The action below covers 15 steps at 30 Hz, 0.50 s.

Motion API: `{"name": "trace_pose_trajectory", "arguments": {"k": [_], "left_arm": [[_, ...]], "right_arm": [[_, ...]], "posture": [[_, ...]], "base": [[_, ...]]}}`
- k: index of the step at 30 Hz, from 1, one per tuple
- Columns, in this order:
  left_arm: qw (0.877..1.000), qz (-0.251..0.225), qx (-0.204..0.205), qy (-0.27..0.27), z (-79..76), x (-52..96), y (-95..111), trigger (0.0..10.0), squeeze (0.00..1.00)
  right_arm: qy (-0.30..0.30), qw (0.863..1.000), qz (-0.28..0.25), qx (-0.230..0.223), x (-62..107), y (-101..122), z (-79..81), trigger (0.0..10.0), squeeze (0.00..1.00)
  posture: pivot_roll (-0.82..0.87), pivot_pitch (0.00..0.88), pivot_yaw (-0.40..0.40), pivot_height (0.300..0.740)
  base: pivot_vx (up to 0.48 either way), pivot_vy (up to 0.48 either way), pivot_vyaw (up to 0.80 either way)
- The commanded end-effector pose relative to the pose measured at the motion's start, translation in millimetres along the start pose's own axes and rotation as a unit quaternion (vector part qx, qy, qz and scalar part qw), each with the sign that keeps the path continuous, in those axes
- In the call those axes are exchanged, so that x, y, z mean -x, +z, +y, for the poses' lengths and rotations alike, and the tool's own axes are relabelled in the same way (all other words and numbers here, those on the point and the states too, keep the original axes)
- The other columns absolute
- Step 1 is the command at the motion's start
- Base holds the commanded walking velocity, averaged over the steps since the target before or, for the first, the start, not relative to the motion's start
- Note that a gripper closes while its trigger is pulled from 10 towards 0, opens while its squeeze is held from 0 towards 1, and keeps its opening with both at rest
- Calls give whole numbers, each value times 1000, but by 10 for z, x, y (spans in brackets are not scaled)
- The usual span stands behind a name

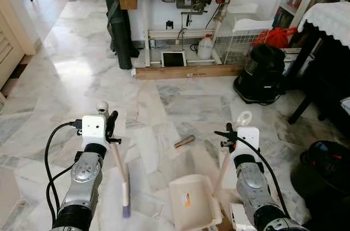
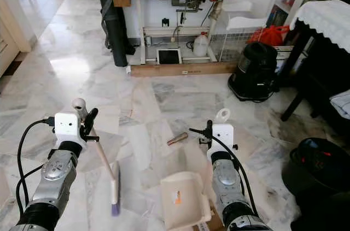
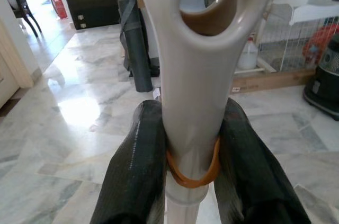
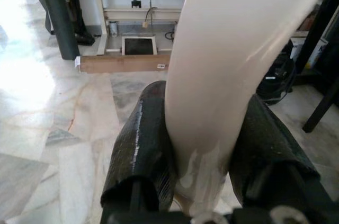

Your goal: Sweep floor

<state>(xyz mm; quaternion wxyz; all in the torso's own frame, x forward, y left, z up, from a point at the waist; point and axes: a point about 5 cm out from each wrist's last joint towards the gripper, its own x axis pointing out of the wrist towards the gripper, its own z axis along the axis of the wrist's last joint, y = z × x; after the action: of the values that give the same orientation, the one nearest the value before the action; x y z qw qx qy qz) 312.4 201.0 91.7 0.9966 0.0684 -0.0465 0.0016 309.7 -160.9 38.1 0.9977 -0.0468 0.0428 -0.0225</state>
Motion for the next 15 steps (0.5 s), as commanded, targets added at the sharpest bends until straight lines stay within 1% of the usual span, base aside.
{"name": "trace_pose_trajectory", "arguments": {"k": [1,7,12,15], "left_arm": [[999,-20,-22,-14,-11,-17,55,10000,0],[999,5,-32,-36,-35,16,-44,10000,0],[999,13,-33,-39,-36,40,-84,10000,0],[999,14,-32,-39,-34,41,-86,10000,0]], "right_arm": [[2,1000,9,7,3,-23,1,10000,0],[7,999,30,17,33,-94,37,10000,0],[8,999,35,18,36,-106,51,10000,0],[5,1000,28,13,9,-65,52,10000,0]], "posture": [[108,32,-25,740],[109,36,-23,740],[114,40,-22,740],[111,48,-21,740]], "base": [[0,0,0],[0,0,0],[0,0,0],[0,0,0]]}}
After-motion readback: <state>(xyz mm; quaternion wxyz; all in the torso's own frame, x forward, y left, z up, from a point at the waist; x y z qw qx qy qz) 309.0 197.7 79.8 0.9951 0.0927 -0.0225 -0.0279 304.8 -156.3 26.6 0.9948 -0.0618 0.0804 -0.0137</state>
